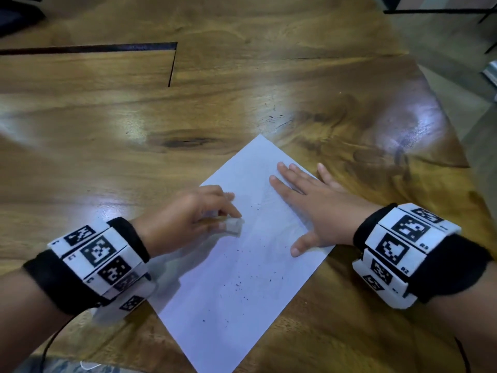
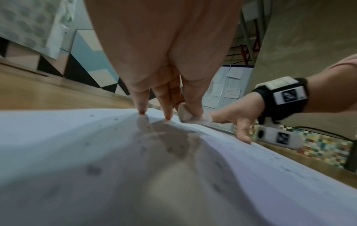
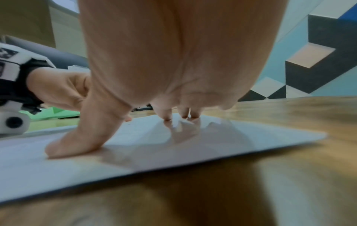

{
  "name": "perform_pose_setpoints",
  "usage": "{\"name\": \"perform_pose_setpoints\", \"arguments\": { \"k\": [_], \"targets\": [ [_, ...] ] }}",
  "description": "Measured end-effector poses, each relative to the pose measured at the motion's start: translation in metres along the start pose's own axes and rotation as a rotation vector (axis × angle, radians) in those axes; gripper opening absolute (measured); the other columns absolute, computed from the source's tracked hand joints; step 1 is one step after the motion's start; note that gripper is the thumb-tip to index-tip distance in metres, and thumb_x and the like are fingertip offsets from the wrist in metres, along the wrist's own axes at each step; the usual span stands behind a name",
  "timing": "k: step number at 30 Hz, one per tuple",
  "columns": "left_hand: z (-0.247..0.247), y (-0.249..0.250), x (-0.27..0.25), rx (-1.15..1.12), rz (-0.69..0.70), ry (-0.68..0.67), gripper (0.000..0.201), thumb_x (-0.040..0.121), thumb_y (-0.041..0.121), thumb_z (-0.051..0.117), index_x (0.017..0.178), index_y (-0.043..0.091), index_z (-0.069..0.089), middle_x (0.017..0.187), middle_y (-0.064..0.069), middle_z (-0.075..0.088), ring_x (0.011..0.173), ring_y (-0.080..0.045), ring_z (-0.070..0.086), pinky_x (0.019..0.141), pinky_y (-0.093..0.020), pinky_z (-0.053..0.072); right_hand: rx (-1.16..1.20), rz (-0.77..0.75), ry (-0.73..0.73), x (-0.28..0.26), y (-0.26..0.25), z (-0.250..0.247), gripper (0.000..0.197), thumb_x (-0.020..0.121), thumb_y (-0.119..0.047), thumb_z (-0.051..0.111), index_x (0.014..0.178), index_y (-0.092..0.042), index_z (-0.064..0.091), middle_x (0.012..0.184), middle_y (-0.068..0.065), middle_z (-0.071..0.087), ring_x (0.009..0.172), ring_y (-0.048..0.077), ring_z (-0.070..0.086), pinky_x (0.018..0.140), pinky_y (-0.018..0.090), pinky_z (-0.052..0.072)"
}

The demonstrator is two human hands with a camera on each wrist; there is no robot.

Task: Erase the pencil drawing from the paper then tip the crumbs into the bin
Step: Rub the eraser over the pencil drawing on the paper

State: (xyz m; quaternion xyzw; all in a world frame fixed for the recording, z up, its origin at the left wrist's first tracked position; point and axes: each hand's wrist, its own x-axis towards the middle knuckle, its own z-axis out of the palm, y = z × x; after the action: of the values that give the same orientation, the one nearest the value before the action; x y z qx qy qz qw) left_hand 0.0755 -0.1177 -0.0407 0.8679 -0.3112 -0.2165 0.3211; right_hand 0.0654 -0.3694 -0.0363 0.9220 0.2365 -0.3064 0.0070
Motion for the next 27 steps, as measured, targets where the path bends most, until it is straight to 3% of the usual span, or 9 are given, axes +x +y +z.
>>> {"name": "perform_pose_setpoints", "arguments": {
  "k": [5, 9, 11, 14, 17, 21, 24, 27],
  "targets": [
    [0.015, 0.008, -0.027, 0.001, 0.025, 0.021, 0.043, 0.081, 0.062, 0.039, 0.097, 0.030, 0.063, 0.096, 0.011, 0.062, 0.122, 0.005, 0.045, 0.089, -0.031, 0.050, -0.051, -0.006, -0.028, 0.002, 0.008, -0.006, 0.121, 0.070, -0.064, 0.063, 0.143, -0.027, -0.026, 0.148, -0.008, -0.037, 0.135, 0.007, -0.032, 0.107, 0.044, -0.026],
    [0.016, 0.014, -0.032, -0.011, -0.035, 0.022, 0.030, 0.079, 0.050, 0.046, 0.097, 0.033, 0.062, 0.095, 0.014, 0.060, 0.118, 0.007, 0.048, 0.087, -0.024, 0.047, 0.064, 0.010, 0.004, 0.001, 0.012, -0.008, 0.105, 0.082, -0.054, 0.057, 0.147, -0.020, -0.018, 0.152, -0.006, -0.031, 0.140, 0.007, -0.025, 0.113, 0.038, -0.019],
    [0.011, 0.019, -0.024, 0.029, -0.048, 0.034, 0.018, 0.079, 0.036, 0.054, 0.096, 0.034, 0.061, 0.089, 0.011, 0.061, 0.101, 0.005, 0.057, 0.080, -0.017, 0.045, 0.127, 0.004, 0.055, 0.002, 0.010, -0.009, 0.100, 0.083, -0.054, 0.056, 0.149, -0.019, -0.011, 0.155, -0.007, -0.023, 0.142, 0.006, -0.020, 0.114, 0.032, -0.015],
    [-0.004, 0.028, 0.001, 0.063, -0.120, 0.081, 0.020, 0.079, 0.016, 0.067, 0.093, 0.030, 0.066, 0.075, 0.010, 0.060, 0.077, 0.006, 0.053, 0.070, -0.007, 0.038, 0.182, 0.027, 0.151, 0.005, 0.005, -0.013, 0.101, 0.076, -0.056, 0.064, 0.150, -0.024, 0.004, 0.156, -0.011, -0.002, 0.143, 0.011, -0.001, 0.115, 0.029, 0.003],
    [-0.022, 0.027, 0.038, 0.016, -0.247, 0.220, 0.016, 0.075, 0.014, 0.070, 0.089, 0.021, 0.068, 0.062, 0.008, 0.055, 0.058, -0.007, 0.049, 0.063, -0.022, 0.040, 0.122, 0.036, 0.164, 0.009, 0.003, -0.019, 0.104, 0.072, -0.058, 0.067, 0.149, -0.027, 0.004, 0.149, -0.010, 0.009, 0.137, 0.014, 0.009, 0.112, 0.032, 0.016],
    [-0.029, 0.022, 0.080, -0.028, -0.409, 0.395, 0.014, 0.074, 0.012, 0.069, 0.087, 0.013, 0.069, 0.062, 0.000, 0.059, 0.066, -0.022, 0.058, 0.068, -0.030, 0.049, 0.003, 0.053, 0.113, 0.016, 0.003, -0.027, 0.110, 0.069, -0.065, 0.065, 0.149, -0.031, -0.003, 0.144, -0.008, 0.010, 0.129, 0.016, 0.010, 0.109, 0.035, 0.020],
    [-0.021, 0.024, 0.092, 0.081, -0.443, 0.378, 0.015, 0.075, 0.017, 0.067, 0.089, 0.013, 0.068, 0.071, -0.006, 0.064, 0.062, -0.017, 0.054, 0.057, -0.025, 0.041, -0.043, 0.059, 0.086, 0.018, 0.003, -0.029, 0.112, 0.068, -0.067, 0.064, 0.149, -0.030, -0.005, 0.143, -0.007, 0.010, 0.128, 0.017, 0.011, 0.107, 0.035, 0.021],
    [-0.016, 0.022, 0.091, 0.103, -0.420, 0.395, 0.015, 0.074, 0.018, 0.068, 0.089, 0.013, 0.067, 0.073, -0.008, 0.066, 0.066, -0.020, 0.055, 0.065, -0.025, 0.041, -0.049, 0.062, 0.079, 0.019, 0.004, -0.029, 0.113, 0.067, -0.067, 0.064, 0.148, -0.031, -0.004, 0.143, -0.006, 0.011, 0.128, 0.018, 0.012, 0.106, 0.036, 0.021]
  ]
}}
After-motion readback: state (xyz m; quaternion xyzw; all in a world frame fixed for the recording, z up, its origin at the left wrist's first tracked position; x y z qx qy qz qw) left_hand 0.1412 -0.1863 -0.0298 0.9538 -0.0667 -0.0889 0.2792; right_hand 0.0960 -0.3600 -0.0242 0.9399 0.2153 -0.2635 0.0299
